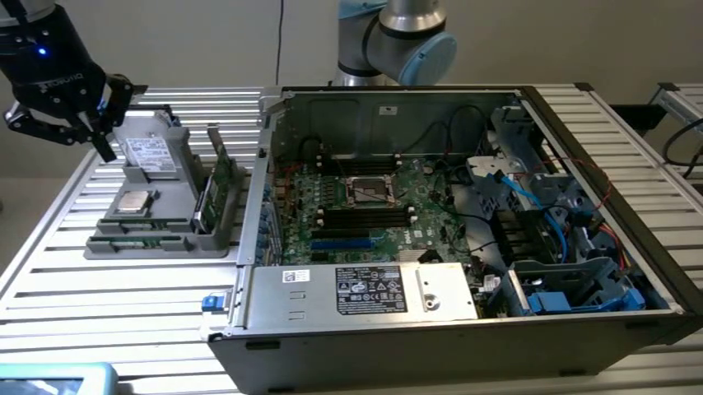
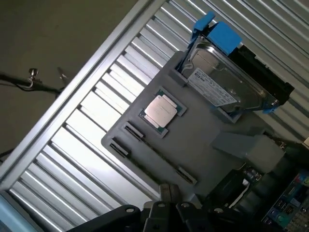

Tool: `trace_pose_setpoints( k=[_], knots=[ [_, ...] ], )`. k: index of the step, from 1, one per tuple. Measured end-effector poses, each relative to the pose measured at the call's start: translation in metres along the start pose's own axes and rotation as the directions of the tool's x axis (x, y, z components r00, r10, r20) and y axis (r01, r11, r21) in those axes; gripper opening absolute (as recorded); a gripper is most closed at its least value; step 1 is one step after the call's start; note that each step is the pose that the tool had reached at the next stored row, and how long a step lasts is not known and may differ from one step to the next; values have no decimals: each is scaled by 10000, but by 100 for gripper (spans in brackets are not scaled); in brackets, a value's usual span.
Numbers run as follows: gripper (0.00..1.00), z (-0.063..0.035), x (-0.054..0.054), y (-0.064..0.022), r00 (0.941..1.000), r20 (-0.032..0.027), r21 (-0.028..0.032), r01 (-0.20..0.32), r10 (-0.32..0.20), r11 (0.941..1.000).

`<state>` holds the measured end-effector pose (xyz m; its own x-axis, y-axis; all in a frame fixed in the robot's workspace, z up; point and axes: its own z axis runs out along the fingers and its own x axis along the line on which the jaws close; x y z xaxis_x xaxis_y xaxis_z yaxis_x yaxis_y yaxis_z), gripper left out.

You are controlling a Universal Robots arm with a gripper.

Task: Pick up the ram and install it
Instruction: 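Pick up the ram and move it above insertion slot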

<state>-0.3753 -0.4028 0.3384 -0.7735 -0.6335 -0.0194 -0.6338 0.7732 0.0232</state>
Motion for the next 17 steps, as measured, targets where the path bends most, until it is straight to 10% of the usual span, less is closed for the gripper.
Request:
trace_pose_setpoints(
  k=[9, 17],
  knots=[
    [11, 9, 0, 0, 9866, -34, -34, 1633, -1633, 9866],
    [11, 19, 0, 0, 9525, -67, -66, 3045, -3045, 9525]
  ],
)
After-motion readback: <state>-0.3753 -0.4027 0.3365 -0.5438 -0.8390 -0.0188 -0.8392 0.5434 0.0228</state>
